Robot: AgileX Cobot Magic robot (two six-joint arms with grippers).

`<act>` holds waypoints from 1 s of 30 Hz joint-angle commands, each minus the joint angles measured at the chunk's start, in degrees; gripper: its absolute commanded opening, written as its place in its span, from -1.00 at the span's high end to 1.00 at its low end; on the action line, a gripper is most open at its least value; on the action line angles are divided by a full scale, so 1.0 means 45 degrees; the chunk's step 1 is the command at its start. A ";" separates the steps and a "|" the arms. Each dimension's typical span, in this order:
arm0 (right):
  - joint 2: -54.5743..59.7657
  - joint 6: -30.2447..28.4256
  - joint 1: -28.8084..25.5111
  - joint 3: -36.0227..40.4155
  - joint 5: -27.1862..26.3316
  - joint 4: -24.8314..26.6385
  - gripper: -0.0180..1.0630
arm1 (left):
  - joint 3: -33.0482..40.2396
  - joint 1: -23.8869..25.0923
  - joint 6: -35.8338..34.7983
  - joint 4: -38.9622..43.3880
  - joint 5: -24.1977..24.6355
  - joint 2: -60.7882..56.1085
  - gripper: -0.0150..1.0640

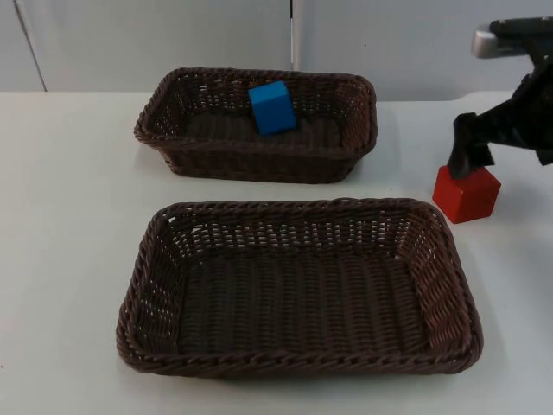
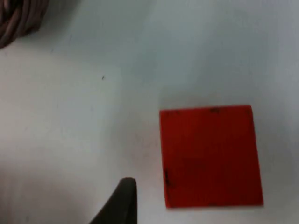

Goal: Pick up one cube with the left hand and place it into the upper basket. Pick up one cube with the right hand and place it into the lower basket.

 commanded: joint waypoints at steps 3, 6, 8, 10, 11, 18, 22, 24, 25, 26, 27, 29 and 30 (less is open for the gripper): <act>0.0688 0.0078 0.0022 -0.0074 -0.1776 0.0142 -0.95 | 0.0092 -0.0007 -0.0036 0.0048 -0.0038 -0.0058 -0.85; 0.1109 0.0078 0.0022 -0.0074 -0.2392 0.0269 -0.95 | 0.0092 -0.0007 -0.0036 0.0048 -0.0038 -0.0058 -0.85; 0.1398 0.0078 0.0114 -0.0074 -0.2827 0.0410 -0.95 | 0.0092 -0.0007 -0.0036 0.0048 -0.0038 -0.0058 -0.85; 0.1682 0.0078 0.0321 -0.0074 -0.3213 0.0388 -0.95 | 0.0092 -0.0007 -0.0036 0.0048 -0.0038 -0.0058 -0.85; 0.1682 0.0078 0.0321 -0.0074 -0.3213 0.0388 -0.95 | 0.0092 -0.0007 -0.0036 0.0048 -0.0038 -0.0058 -0.85; 0.2057 -0.0115 0.0607 -0.0074 -0.3645 0.0363 -0.54 | 0.0092 -0.0007 -0.0036 0.0075 -0.0038 -0.0058 -0.85; 0.2057 -0.0115 0.0580 -0.0074 -0.3596 0.0332 0.07 | 0.0092 -0.0007 -0.0036 0.0075 -0.0038 -0.0058 -0.85; 0.1910 -0.0115 0.0580 -0.0074 -0.3311 0.0335 0.56 | 0.0092 -0.0007 -0.0036 0.0075 -0.0038 -0.0058 -0.85; 0.1718 -0.0115 0.0580 -0.0074 -0.3194 0.0335 0.78 | 0.0092 -0.0007 -0.0036 0.0075 -0.0038 -0.0058 -0.85; 0.1718 -0.0115 0.0580 -0.0074 -0.3194 0.0335 0.78 | 0.0092 -0.0007 -0.0036 0.0075 -0.0038 -0.0058 -0.85; 0.1454 -0.0136 0.0580 -0.0074 -0.3033 0.0221 0.98 | 0.0092 -0.0007 -0.0036 0.0075 -0.0038 -0.0058 -0.85; 0.0880 -0.0136 0.0580 -0.0074 -0.2489 0.0000 0.97 | 0.0092 -0.0007 -0.0036 0.0075 -0.0038 -0.0058 -0.85; 0.0561 -0.0136 0.0580 -0.0074 -0.2218 0.0000 0.97 | 0.0092 -0.0007 -0.0036 0.0075 -0.0038 -0.0058 -0.85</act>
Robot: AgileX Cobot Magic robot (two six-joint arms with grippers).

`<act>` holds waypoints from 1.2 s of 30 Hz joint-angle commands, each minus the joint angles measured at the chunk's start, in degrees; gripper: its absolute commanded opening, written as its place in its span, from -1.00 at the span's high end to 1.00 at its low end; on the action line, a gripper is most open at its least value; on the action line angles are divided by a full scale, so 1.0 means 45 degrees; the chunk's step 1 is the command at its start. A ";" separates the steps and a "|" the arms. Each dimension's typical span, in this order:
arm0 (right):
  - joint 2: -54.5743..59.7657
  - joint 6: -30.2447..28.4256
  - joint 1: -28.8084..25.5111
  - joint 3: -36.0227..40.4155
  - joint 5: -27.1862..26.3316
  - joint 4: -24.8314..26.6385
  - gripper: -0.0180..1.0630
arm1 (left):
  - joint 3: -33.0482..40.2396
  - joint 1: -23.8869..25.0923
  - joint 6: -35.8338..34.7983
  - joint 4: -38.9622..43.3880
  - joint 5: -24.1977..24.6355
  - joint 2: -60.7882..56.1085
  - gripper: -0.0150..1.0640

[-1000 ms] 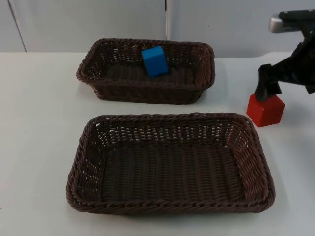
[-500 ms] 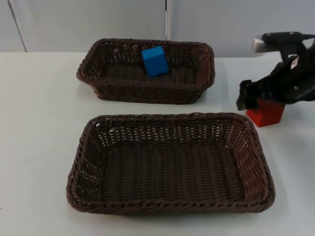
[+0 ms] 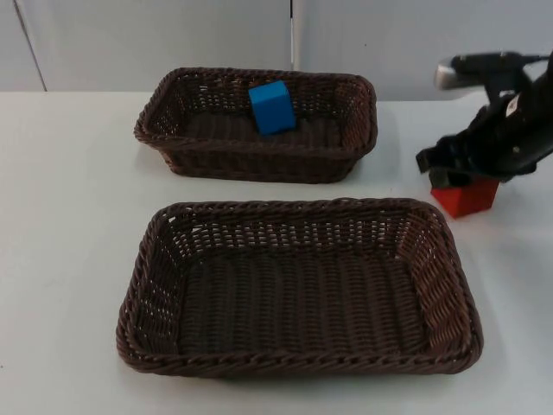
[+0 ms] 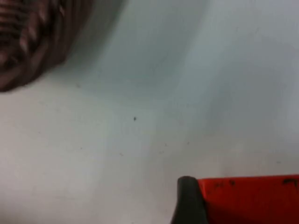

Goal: Pick up one cube with the left hand and place it into the upper basket. Pick up one cube with the right hand and place it into the lower basket.

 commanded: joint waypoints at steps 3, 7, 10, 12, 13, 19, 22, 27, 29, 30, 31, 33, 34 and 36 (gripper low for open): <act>-0.1387 -0.0110 0.0015 -0.0057 0.0986 -0.0117 0.97 | 0.0092 -0.0007 -0.0036 0.0027 -0.0038 -0.0058 -0.85; -0.3056 -0.0110 0.0015 -0.0057 0.2804 -0.0117 0.97 | 0.0092 -0.0007 -0.0036 0.0027 -0.0038 -0.0058 -0.85; -0.3740 -0.0151 0.0015 -0.0057 0.3404 -0.0117 0.97 | 0.0092 -0.0007 -0.0036 0.0027 -0.0038 -0.0058 -0.85; -0.4330 -0.0451 0.0015 -0.0057 0.3819 -0.0117 0.97 | 0.0092 -0.0007 -0.0036 0.0027 -0.0038 -0.0058 -0.85; -0.4558 -0.0492 0.0015 -0.0057 0.3911 -0.0117 0.97 | 0.0092 -0.0007 -0.0036 0.0027 -0.0038 -0.0058 -0.85; -0.5078 -0.0492 0.0015 -0.0057 0.4037 -0.0117 0.97 | 0.0092 -0.0007 -0.0036 0.0027 -0.0038 -0.0058 -0.85; -0.5285 -0.0492 0.0015 -0.0057 0.4109 -0.0117 0.97 | 0.0092 -0.0007 -0.0036 0.0027 -0.0038 -0.0058 -0.85; -0.5432 -0.0492 0.0015 -0.0057 0.4265 -0.0117 0.97 | 0.0092 -0.0007 -0.0036 0.0027 -0.0038 -0.0058 -0.85; -0.5432 -0.0492 0.0015 -0.0057 0.4442 -0.0117 0.97 | 0.0092 -0.0007 -0.0036 0.0027 -0.0038 -0.0058 -0.85; -0.5432 -0.0492 0.0015 -0.0057 0.4442 -0.0117 0.97 | 0.0092 -0.0007 -0.0036 0.0027 -0.0038 -0.0058 -0.85; -0.5432 -0.0492 0.0048 -0.0057 0.4506 -0.0117 0.97 | 0.0092 -0.0007 -0.0036 0.0027 -0.0038 -0.0058 -0.85; -0.5432 -0.0492 0.0242 -0.0057 0.4639 -0.0117 0.97 | 0.0092 -0.0007 -0.0036 0.0027 -0.0038 -0.0058 -0.85; -0.5432 -0.0492 0.0350 -0.0057 0.4670 -0.0236 0.97 | 0.0092 -0.0007 -0.0036 0.0027 -0.0038 -0.0058 -0.85; -0.5455 -0.0492 0.0568 -0.0057 0.4670 -0.0372 0.97 | 0.0092 -0.0007 -0.0036 0.0027 -0.0038 -0.0058 -0.85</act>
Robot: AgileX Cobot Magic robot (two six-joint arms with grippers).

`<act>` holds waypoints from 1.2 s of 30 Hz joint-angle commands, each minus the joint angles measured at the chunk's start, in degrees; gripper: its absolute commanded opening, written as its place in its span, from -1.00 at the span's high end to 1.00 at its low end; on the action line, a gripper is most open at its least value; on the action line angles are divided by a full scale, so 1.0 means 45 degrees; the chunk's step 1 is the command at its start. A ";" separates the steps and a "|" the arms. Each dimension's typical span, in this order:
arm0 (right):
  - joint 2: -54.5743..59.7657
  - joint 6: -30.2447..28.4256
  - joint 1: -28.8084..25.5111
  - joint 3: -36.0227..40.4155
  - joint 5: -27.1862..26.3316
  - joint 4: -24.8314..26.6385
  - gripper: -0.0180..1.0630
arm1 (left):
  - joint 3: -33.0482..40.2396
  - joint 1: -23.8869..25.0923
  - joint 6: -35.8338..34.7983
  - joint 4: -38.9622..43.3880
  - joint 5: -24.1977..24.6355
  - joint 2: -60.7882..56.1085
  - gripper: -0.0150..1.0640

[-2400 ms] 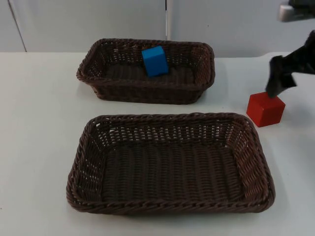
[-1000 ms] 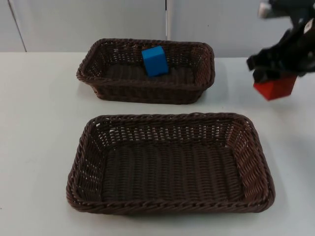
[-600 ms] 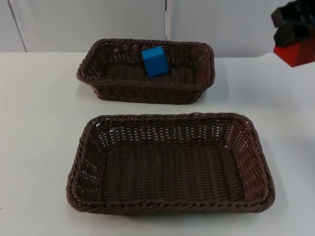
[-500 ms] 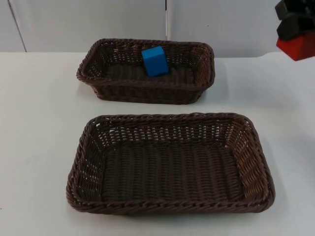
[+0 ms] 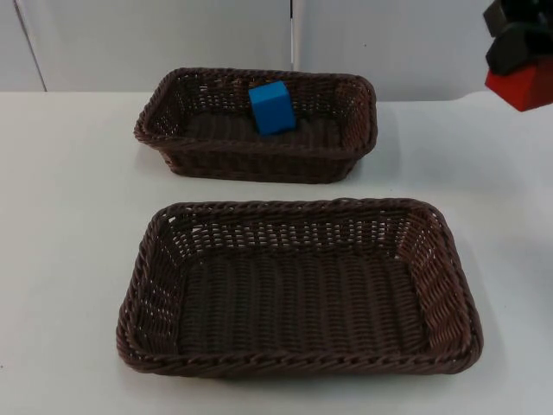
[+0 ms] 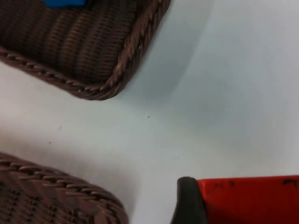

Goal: Pick up one cube with the left hand and place it into the upper basket. Pick up one cube with the right hand and place it into the lower basket.

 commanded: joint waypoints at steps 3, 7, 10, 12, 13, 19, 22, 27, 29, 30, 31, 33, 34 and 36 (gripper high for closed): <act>-0.0274 -0.0063 0.0800 -0.0057 -0.0009 -0.0249 0.97 | 0.0092 -0.0007 -0.0036 0.0027 -0.0038 -0.0058 -0.85; -0.0352 -0.0063 0.1407 -0.0057 0.0019 -0.0249 0.97 | 0.0092 -0.0007 -0.0036 0.0027 -0.0038 -0.0058 -0.85; -0.0469 -0.0063 0.2092 -0.0057 0.0164 -0.0249 0.97 | 0.0092 -0.0007 -0.0036 0.0027 -0.0038 -0.0058 -0.85; -0.0495 -0.0063 0.2308 -0.0057 0.0226 -0.0249 0.97 | 0.0092 -0.0007 -0.0036 0.0027 -0.0038 -0.0058 -0.85; -0.0524 -0.0063 0.2578 -0.0057 0.0278 -0.0249 0.97 | 0.0092 -0.0007 -0.0036 0.0027 -0.0038 -0.0058 -0.85; -0.0524 -0.0209 0.4202 -0.0057 0.0454 -0.0249 0.97 | 0.0092 -0.0007 -0.0036 0.0027 -0.0038 -0.0058 -0.85; -0.0524 -0.0455 0.4750 -0.0057 0.0454 -0.0249 0.97 | 0.0092 -0.0007 -0.0036 0.0027 -0.0038 -0.0058 -0.85; -0.0524 -0.0796 0.5795 -0.0057 0.0454 -0.0216 0.97 | 0.0092 -0.0007 -0.0036 0.0027 -0.0038 -0.0058 -0.85; -0.0524 -0.0820 0.6072 -0.0057 0.0385 -0.0216 0.97 | 0.0092 -0.0007 -0.0036 0.0027 -0.0038 -0.0058 -0.85; -0.0524 -0.0820 0.6072 -0.0057 0.0385 -0.0216 0.97 | 0.0092 -0.0007 -0.0036 0.0027 -0.0038 -0.0058 -0.85; -0.0524 -0.0820 0.6080 -0.0057 0.0326 -0.0216 0.97 | 0.0092 -0.0007 -0.0036 0.0027 -0.0038 -0.0058 -0.85; -0.0524 -0.0820 0.6080 -0.0057 0.0302 -0.0123 0.97 | 0.0092 -0.0007 -0.0036 0.0027 -0.0038 -0.0058 -0.85; -0.0524 -0.0820 0.6080 -0.0057 0.0302 -0.0123 0.97 | 0.0092 -0.0007 -0.0036 0.0027 -0.0038 -0.0058 -0.85; -0.0524 -0.0820 0.6080 -0.0057 0.0302 -0.0145 0.97 | 0.0092 -0.0007 -0.0036 0.0027 -0.0038 -0.0058 -0.85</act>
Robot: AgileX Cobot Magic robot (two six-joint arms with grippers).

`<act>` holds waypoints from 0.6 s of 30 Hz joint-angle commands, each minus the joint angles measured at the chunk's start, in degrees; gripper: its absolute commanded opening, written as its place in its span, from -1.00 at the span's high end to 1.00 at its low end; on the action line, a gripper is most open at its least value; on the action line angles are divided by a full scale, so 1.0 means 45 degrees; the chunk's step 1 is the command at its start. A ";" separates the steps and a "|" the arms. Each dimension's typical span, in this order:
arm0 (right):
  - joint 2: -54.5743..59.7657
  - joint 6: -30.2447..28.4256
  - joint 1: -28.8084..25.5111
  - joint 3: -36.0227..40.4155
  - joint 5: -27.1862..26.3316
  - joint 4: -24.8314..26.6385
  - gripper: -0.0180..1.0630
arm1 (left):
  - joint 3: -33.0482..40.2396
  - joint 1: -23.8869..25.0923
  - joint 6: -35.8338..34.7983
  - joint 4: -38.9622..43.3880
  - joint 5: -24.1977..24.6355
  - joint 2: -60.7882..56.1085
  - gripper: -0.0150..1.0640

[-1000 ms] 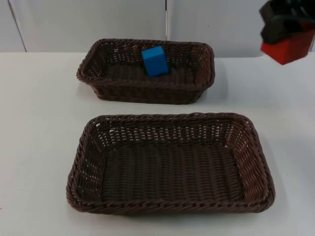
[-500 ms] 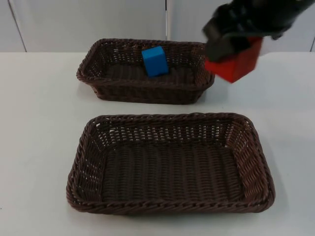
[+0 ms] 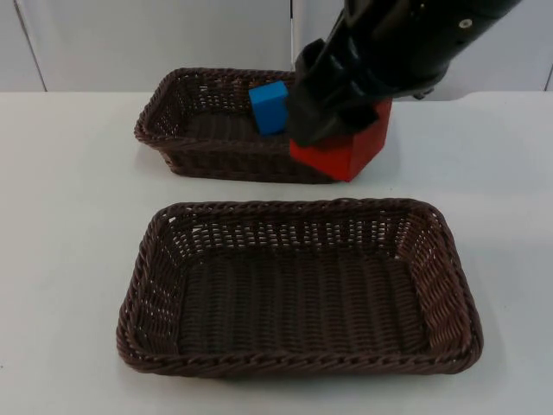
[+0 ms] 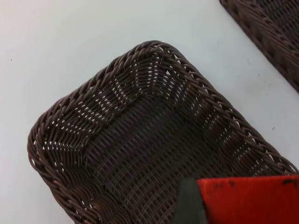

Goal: Pick up one cube with the left hand and place it into the upper basket. Pick up one cube with the right hand and place it into the lower basket.

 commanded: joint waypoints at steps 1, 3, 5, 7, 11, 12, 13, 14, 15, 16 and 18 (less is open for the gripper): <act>-0.0152 -0.0104 0.0041 -0.0057 -0.0202 -0.0018 0.97 | 0.0092 -0.0007 -0.0036 0.0027 -0.0038 -0.0058 -0.85; -0.0152 -0.0104 0.0041 -0.0057 -0.0297 -0.0018 0.97 | 0.0092 -0.0007 -0.0036 0.0027 -0.0038 -0.0058 -0.85; -0.0152 -0.0104 0.0041 -0.0057 -0.0334 -0.0018 0.97 | 0.0092 -0.0007 -0.0036 0.0027 -0.0038 -0.0058 -0.85; -0.0152 -0.0104 0.0041 -0.0009 -0.0546 -0.0018 0.97 | 0.0092 -0.0007 -0.0036 0.0027 -0.0038 -0.0058 -0.85; -0.0025 -0.0104 0.0041 0.0378 -0.1271 0.0071 0.97 | 0.0092 -0.0007 -0.0036 0.0027 -0.0038 -0.0058 -0.85; 0.0035 -0.0104 0.0041 0.0465 -0.1450 0.0071 0.97 | 0.0092 -0.0007 -0.0036 0.0027 -0.0038 -0.0058 -0.85; 0.0035 -0.0104 0.0041 0.0465 -0.1450 0.0071 0.97 | 0.0092 -0.0007 -0.0036 0.0027 -0.0038 -0.0058 -0.85; 0.0213 -0.0104 0.0041 0.0607 -0.1622 0.0041 0.97 | 0.0092 -0.0007 -0.0036 0.0001 -0.0038 -0.0058 -0.85; 0.0325 -0.0104 0.0041 0.0636 -0.1684 0.0066 0.97 | 0.0092 -0.0007 -0.0036 0.0001 -0.0038 -0.0058 -0.85; 0.0454 -0.0104 0.0041 0.0717 -0.1866 0.0066 0.97 | 0.0092 -0.0007 -0.0036 0.0001 -0.0038 -0.0058 -0.85; 0.0635 -0.0104 0.0041 0.0747 -0.1971 0.0066 0.97 | 0.0092 -0.0007 -0.0036 0.0001 -0.0038 -0.0058 -0.85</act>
